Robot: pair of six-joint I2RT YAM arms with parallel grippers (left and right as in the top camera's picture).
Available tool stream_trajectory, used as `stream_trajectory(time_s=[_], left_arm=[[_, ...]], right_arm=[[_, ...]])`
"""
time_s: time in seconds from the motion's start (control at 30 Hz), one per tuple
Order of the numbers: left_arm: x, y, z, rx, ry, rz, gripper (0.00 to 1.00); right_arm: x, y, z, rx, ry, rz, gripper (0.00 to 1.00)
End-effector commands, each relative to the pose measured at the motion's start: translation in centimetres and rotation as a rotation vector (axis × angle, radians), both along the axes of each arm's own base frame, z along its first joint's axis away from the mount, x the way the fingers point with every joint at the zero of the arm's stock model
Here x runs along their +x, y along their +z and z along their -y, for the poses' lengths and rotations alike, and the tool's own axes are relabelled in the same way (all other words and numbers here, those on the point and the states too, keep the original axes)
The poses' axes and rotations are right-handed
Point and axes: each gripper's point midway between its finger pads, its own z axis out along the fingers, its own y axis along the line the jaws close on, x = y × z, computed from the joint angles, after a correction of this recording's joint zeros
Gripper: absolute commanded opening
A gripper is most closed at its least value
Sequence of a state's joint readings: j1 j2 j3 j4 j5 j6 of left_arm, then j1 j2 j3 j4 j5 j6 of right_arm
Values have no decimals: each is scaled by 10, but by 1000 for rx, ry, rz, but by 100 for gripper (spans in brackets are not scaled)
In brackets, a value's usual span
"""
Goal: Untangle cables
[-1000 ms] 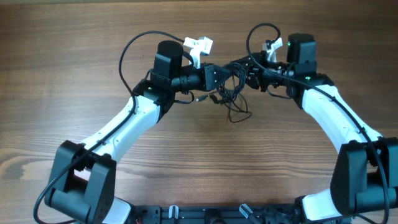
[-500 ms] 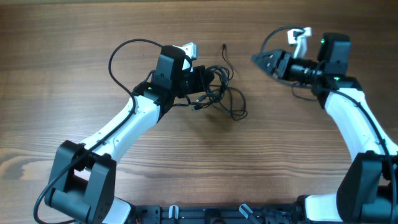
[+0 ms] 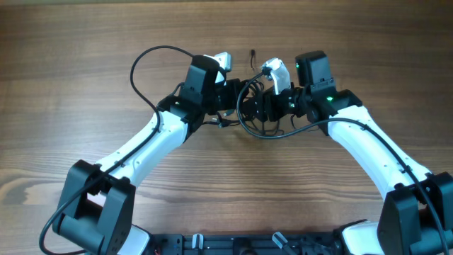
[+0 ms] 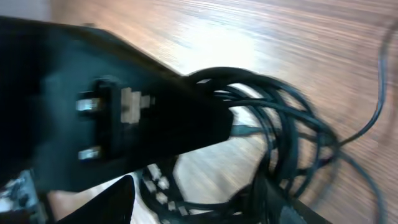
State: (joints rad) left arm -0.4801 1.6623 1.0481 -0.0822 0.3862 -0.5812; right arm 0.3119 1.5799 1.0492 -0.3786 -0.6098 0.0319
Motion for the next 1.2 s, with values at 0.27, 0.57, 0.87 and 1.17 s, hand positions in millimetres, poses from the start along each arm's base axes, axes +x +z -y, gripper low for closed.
stream_trajectory(time_s=[0.27,0.57,0.87,1.17], left_arm=[[4,10,-1,-3,-13,43,4],[-2,22,9,-81,-87,45,4],[-15,35,24,-169,-190,41,4],[27,15,-37,-95,126,-37,4]], right_arm=[[3,17,0,-6,14,57,60],[9,-17,11,-92,-58,-20,45],[21,-20,14,-87,-141,-35,10],[31,-10,82,-55,-405,-158,4]])
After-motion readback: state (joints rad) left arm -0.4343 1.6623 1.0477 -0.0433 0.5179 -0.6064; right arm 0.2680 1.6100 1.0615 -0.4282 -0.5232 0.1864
